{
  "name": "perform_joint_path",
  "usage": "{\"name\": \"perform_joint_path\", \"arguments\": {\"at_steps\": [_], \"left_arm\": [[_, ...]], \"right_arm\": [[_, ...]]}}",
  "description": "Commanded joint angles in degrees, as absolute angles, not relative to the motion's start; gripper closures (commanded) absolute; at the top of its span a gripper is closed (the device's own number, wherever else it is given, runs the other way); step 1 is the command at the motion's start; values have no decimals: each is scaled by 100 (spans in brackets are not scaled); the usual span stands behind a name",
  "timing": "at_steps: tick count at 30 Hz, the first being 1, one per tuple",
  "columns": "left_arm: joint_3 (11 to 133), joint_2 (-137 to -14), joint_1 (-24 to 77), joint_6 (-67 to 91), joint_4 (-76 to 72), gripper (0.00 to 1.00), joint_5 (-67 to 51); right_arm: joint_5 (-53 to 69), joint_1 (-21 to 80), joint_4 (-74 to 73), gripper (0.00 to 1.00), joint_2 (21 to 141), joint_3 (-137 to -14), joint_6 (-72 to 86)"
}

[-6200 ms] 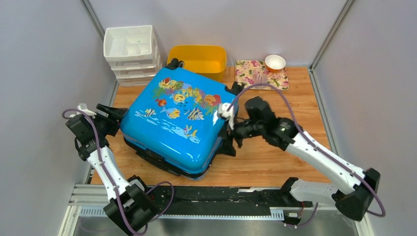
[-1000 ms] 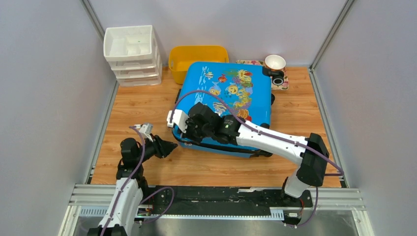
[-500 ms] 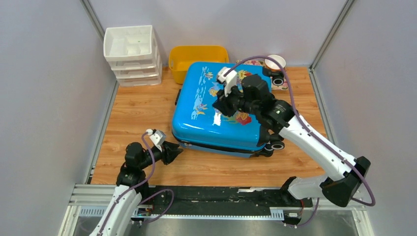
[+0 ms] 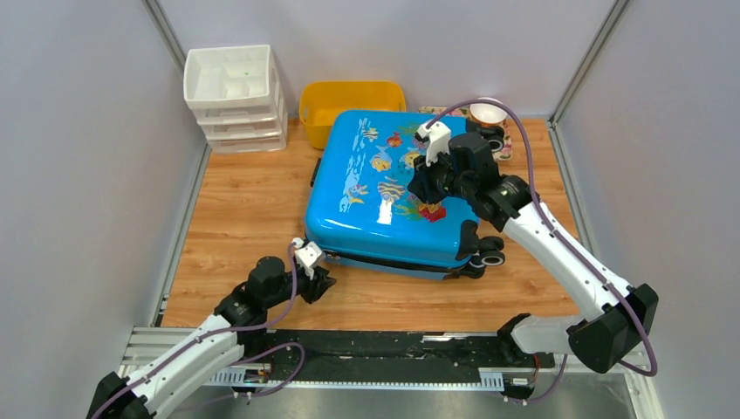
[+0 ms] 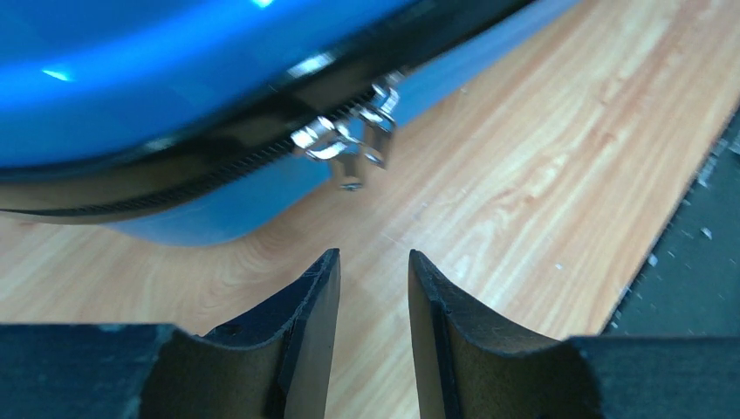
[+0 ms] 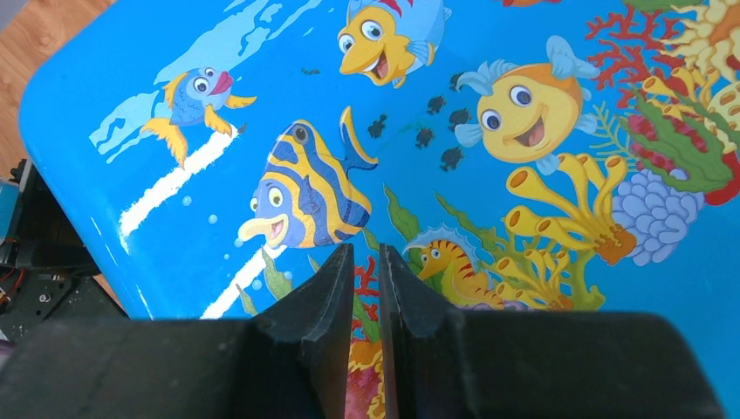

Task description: Open, take out, and arrange the luggage

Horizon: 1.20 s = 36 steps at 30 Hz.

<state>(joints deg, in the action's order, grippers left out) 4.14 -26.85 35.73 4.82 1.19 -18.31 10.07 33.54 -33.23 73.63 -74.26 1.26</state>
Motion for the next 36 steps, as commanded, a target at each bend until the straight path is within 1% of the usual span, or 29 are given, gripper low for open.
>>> {"name": "perform_joint_path", "arguments": {"at_steps": [1, 4, 17, 28, 32, 36], "left_arm": [[870, -2865, 3884, 527, -202, 57, -327], [1010, -2918, 3981, 624, -132, 57, -9], [1116, -2663, 4235, 844, -211, 55, -27], [1485, -2997, 4632, 843, -184, 53, 518], [1538, -3190, 4641, 879, -255, 58, 685], [1634, -3270, 4632, 949, -264, 59, 931]], "right_arm": [[1055, 3270, -3243, 79, 7128, -7409, 264], [1072, 3226, -3243, 79, 7128, -7392, 290], [1046, 3050, -3234, 78, 7146, -7163, 246], [1107, 2901, -3234, 77, 7163, -7093, 281], [1143, 2857, -3208, 77, 7137, -7023, 334], [1178, 2795, -3208, 77, 7102, -6970, 360]]}}
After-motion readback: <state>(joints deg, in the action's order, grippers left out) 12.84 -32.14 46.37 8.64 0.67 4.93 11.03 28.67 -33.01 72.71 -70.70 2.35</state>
